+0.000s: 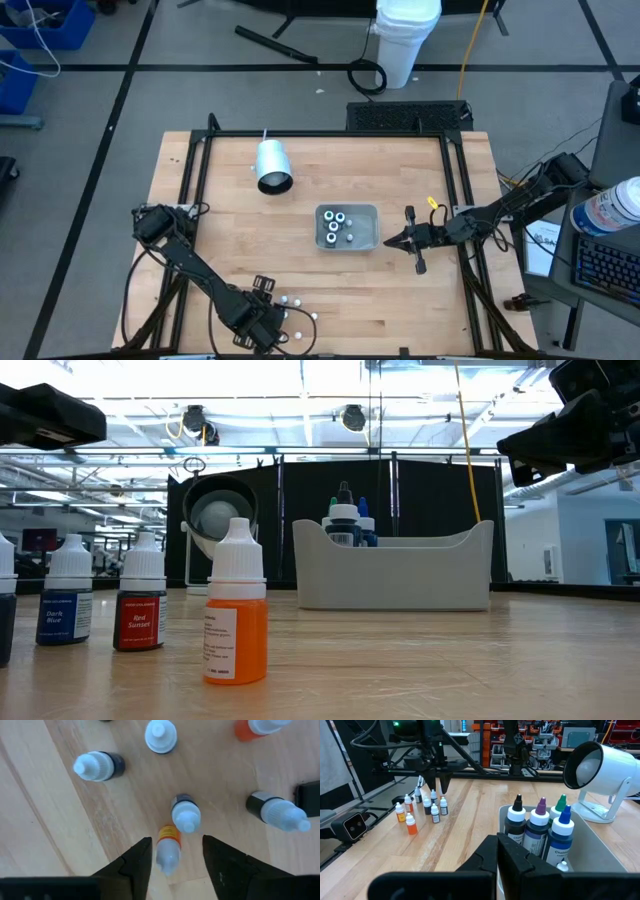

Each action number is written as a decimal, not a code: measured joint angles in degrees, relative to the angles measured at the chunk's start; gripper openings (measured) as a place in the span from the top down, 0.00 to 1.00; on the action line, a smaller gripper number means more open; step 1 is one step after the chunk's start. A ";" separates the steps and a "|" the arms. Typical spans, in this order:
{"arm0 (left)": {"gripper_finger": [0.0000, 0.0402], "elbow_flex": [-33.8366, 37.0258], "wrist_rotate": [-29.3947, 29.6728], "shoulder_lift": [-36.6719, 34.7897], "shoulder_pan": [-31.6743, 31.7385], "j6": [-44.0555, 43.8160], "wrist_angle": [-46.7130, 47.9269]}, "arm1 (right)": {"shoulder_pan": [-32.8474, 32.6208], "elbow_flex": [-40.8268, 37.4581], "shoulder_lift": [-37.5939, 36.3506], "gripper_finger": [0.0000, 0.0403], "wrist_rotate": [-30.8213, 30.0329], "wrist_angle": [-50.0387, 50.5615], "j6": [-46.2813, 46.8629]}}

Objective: Pick & Place food coloring
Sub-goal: Put the top left small orange food coloring bottle into the white bin

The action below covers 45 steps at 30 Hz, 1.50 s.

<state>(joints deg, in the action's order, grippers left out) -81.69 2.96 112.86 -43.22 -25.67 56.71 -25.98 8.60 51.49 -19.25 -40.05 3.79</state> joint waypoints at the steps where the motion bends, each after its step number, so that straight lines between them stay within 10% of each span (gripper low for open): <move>1: 0.59 0.00 0.00 0.00 -0.02 0.00 0.02 | 0.02 0.00 0.00 1.00 0.00 0.00 0.02; 26: 0.98 0.02 -1.47 -0.11 0.08 -0.08 0.35 | 0.01 0.00 0.00 1.00 0.02 0.00 0.00; 45: 0.97 -2.52 -1.47 -0.09 0.26 -0.07 7.56 | 0.02 0.00 0.02 1.00 -0.04 0.00 -0.04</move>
<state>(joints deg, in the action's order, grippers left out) -84.21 1.49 112.77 -42.96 -25.74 64.27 -25.96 8.60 51.50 -19.29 -40.05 3.75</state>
